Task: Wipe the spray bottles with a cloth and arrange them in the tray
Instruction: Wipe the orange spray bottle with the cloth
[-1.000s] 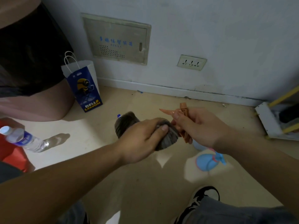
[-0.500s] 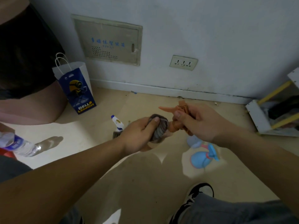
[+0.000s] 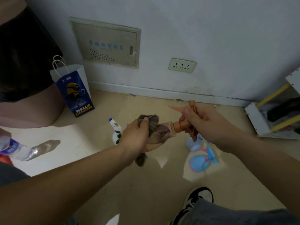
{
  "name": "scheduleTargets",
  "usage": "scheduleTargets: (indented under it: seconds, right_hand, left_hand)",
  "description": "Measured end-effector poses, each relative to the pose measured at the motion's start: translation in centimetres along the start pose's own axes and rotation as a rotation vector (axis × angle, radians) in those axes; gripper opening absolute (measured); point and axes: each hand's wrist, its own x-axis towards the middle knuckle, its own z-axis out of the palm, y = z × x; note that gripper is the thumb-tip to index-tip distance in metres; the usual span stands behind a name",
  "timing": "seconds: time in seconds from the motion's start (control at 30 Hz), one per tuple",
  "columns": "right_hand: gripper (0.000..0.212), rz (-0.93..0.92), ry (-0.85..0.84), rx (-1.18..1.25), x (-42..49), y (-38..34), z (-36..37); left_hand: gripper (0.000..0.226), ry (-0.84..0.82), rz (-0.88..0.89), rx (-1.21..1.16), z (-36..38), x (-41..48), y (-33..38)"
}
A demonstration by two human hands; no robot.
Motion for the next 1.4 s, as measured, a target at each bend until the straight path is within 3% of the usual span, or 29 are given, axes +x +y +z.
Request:
scheduleTargets:
  seconds: [0.07,0.13,0.23,0.3,0.43,0.53,0.6,0.8,0.97,1.1,1.23,1.4]
  right_hand:
    - [0.041,0.001,0.026,0.016,0.0,-0.2,0.3]
    - [0.041,-0.020,0.048,0.021,0.0,-0.6,0.6]
    - [0.040,-0.037,0.048,-0.008,-0.1,-0.9,1.3]
    - [0.039,-0.013,0.051,-0.007,-0.4,-0.9,1.4]
    - [0.041,0.070,0.140,0.047,-1.2,-0.5,0.8]
    - [0.044,0.170,0.256,0.116,-1.8,0.3,0.7]
    - [0.043,0.231,0.323,0.140,-2.1,1.1,0.8]
    - [0.035,0.215,0.382,0.033,-3.1,3.7,2.0]
    - [0.028,0.276,0.340,-0.021,-2.0,7.2,2.2]
    - [0.034,0.358,0.291,-0.144,1.2,9.9,1.7]
    - [0.045,0.368,0.133,-0.325,4.1,14.5,4.0]
    - [0.040,0.567,0.065,-0.454,6.0,19.0,5.3]
  left_hand:
    - [0.043,0.061,0.397,0.351,0.2,-0.8,0.0]
    - [0.039,0.046,0.671,0.561,0.1,-1.3,0.0]
    - [0.037,-0.096,0.818,0.608,-0.5,-0.9,0.6]
    - [0.041,-0.218,0.676,0.439,-1.1,0.0,0.4]
    - [0.043,-0.182,-0.121,-0.184,-0.7,1.4,-0.7]
    - [0.041,-0.208,-0.408,-0.494,1.0,-0.2,0.3]
    - [0.033,-0.231,-0.411,-0.563,2.2,-1.6,1.3]
    - [0.035,-0.281,-0.383,-0.317,4.5,-3.1,2.1]
    - [0.033,-0.303,-0.325,-0.245,4.2,-2.5,2.7]
    - [0.029,-0.283,-0.270,-0.035,3.8,-1.7,0.7]
    - [0.026,-0.325,-0.243,0.136,4.0,-0.5,-0.8]
    - [0.037,-0.248,-0.252,0.293,5.3,2.4,-2.6]
